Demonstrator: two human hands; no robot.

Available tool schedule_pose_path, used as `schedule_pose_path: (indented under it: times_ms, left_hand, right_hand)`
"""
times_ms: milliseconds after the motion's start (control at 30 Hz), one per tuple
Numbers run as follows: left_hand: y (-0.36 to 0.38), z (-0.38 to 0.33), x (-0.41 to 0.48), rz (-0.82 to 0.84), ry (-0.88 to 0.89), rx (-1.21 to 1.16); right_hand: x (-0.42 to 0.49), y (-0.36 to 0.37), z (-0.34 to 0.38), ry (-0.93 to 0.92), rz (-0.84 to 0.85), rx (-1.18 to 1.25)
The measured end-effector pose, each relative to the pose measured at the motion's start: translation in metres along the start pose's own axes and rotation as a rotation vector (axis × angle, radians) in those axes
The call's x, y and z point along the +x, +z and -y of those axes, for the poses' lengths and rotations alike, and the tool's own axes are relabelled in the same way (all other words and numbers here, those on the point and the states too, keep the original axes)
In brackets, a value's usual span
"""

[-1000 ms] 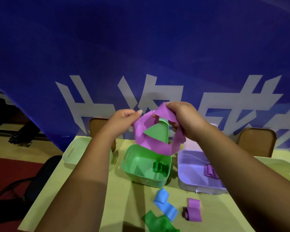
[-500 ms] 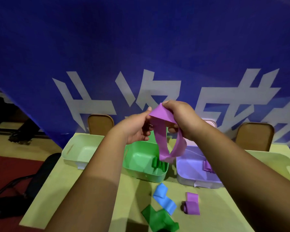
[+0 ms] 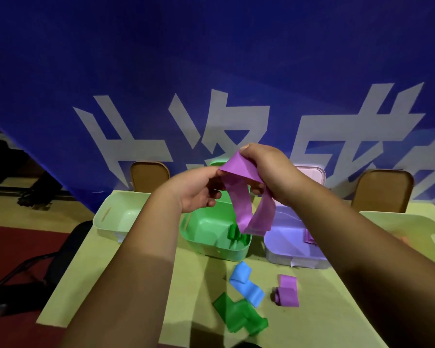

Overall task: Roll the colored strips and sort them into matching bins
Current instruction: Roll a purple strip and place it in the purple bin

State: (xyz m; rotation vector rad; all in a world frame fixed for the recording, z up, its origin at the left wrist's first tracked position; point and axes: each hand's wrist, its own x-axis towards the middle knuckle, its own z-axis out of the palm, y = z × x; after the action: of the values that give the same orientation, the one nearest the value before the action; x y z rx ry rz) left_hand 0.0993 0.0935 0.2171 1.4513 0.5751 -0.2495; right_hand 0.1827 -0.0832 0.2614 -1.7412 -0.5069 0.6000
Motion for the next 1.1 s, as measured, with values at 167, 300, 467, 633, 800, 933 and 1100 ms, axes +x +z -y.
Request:
schedule_pose_path:
  times_ms: [167,300,467,633,800,933,1100]
  left_hand:
    - [0.0,0.004,0.001,-0.013,-0.032,-0.042]
    - [0.003,0.009,0.003,-0.049,-0.045,-0.038]
    - [0.006,0.009,0.004,-0.046,-0.001,-0.06]
    - [0.01,0.008,0.006,-0.043,0.0,-0.04]
    - [0.016,0.007,0.004,-0.038,-0.046,-0.03]
    - [0.018,0.004,0.001,0.01,-0.039,-0.092]
    - [0.018,0.001,0.0,0.015,-0.007,-0.211]
  right_hand:
    - [-0.004,0.0,-0.002,-0.016,0.0,-0.031]
    - [-0.006,0.001,-0.001,0.027,-0.007,0.014]
    - [-0.008,0.001,0.002,0.022,-0.009,0.035]
    - [-0.008,0.001,0.001,-0.005,-0.012,0.047]
    - [-0.009,0.0,0.001,-0.013,-0.039,0.069]
    - [-0.008,-0.002,-0.002,-0.054,0.036,0.015]
    - [-0.01,-0.003,-0.004,-0.069,0.037,0.064]
